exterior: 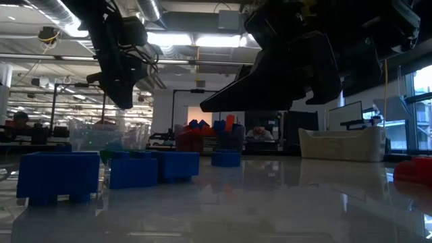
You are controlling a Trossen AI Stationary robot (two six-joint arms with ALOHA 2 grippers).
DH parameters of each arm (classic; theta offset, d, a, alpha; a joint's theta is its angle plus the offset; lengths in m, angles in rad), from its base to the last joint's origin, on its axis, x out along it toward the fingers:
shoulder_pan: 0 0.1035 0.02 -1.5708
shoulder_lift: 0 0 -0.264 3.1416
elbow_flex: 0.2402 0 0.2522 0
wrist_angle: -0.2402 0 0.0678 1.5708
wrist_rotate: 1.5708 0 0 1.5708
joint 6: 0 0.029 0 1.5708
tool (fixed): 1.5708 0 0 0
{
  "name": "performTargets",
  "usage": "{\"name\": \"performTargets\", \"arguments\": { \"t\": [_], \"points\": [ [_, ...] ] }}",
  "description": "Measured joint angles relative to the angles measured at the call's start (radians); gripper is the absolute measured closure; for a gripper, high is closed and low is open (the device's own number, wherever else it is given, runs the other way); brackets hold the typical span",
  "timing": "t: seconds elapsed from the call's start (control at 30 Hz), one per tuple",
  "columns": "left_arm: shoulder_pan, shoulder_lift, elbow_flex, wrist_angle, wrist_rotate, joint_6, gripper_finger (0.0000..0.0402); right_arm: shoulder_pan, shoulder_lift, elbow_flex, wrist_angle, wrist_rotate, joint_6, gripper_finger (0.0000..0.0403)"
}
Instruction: Sort blocks by size
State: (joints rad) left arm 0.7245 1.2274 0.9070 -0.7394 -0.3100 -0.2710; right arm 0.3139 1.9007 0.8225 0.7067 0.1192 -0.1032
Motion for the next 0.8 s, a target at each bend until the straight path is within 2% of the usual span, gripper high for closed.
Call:
{"name": "performTargets", "arguments": {
  "t": [0.17, 0.3, 0.8],
  "points": [
    [0.017, 0.0, -0.003, 0.013, 0.051, -0.001, 0.0265, 0.0, 0.0, 0.0, -0.005, 0.0, 0.0, 0.0237],
    [0.039, 0.0, -0.056, 0.104, 0.134, -0.016, 0.0265, 0.0, 0.0, 0.0, -0.006, 0.0, 0.0, 0.0237],
    [0.135, 0.0, -0.201, 0.205, 0.132, -0.035, 0.0265, 0.0, 0.0, 0.0, -0.007, 0.0, -0.007, 0.0237]
  ]
}}
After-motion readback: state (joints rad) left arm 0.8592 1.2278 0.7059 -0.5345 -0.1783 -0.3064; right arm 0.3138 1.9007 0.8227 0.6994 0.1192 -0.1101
